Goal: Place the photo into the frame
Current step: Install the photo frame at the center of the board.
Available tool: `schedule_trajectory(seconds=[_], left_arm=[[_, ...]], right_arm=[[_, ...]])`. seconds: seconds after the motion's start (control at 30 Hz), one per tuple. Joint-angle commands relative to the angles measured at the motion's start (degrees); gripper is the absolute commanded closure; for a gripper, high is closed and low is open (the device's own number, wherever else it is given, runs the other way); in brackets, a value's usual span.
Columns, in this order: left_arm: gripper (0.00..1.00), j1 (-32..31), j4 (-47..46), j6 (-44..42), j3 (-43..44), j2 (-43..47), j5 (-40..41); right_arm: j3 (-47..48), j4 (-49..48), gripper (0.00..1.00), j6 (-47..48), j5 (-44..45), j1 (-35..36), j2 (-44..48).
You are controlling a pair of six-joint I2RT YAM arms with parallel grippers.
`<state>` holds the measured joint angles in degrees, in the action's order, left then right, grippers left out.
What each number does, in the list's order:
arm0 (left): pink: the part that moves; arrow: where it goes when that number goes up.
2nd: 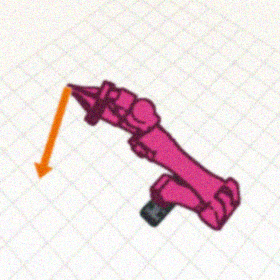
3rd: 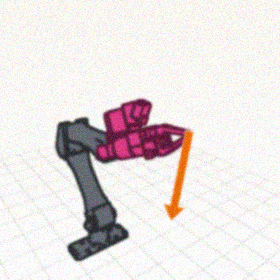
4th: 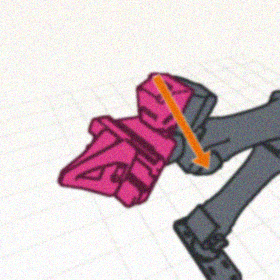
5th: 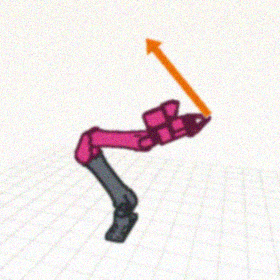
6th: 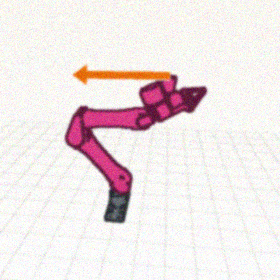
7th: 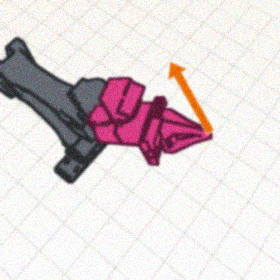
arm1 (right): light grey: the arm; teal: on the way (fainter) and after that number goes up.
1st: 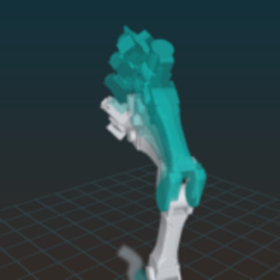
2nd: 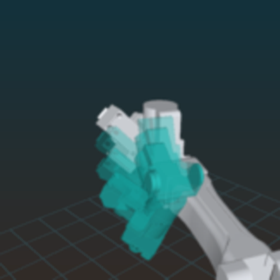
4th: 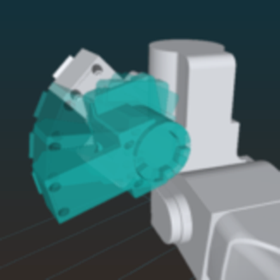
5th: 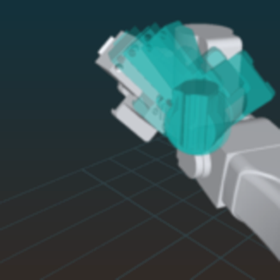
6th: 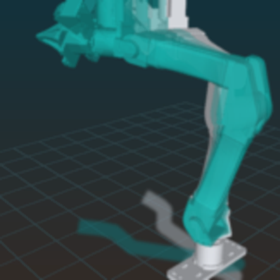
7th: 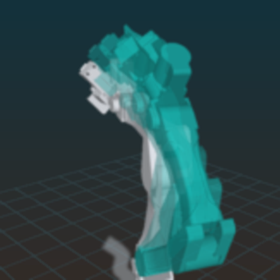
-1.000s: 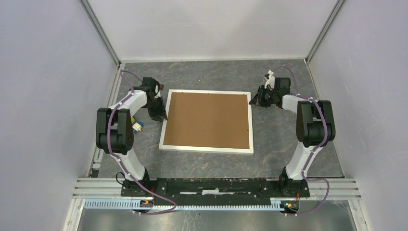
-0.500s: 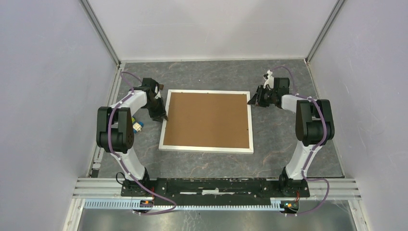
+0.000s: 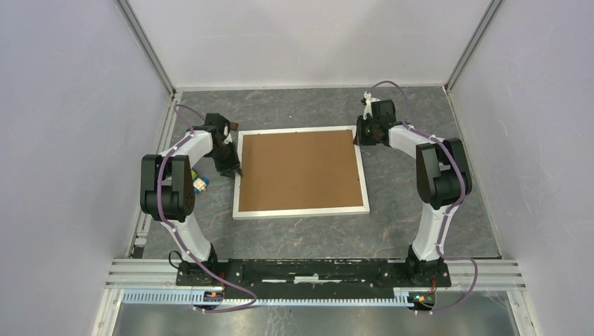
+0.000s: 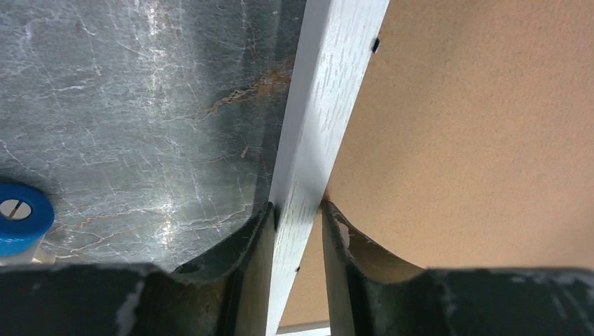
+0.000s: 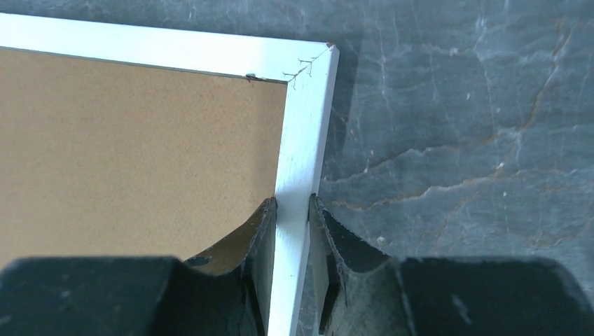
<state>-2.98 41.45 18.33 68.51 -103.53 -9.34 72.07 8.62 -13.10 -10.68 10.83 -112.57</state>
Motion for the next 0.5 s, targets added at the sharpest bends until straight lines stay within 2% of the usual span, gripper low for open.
schedule_trajectory(seconds=[0.0, 0.23, 0.47], left_arm=[[0.63, -0.72, -0.14, -2.68, 0.58, -2.08, -1.57], [0.63, -0.76, -0.21, -2.68, 0.57, -1.84, -2.17], [0.63, -0.81, -0.15, -2.44, 0.44, -1.87, -2.34]], right_arm=[[0.59, 13.64, 0.7, 5.42, 10.29, 4.57, -8.66], [8.24, 22.16, 0.69, 5.74, 24.36, 10.55, -13.35], [18.2, 33.4, 0.72, 2.81, 45.54, 22.98, -22.45]])
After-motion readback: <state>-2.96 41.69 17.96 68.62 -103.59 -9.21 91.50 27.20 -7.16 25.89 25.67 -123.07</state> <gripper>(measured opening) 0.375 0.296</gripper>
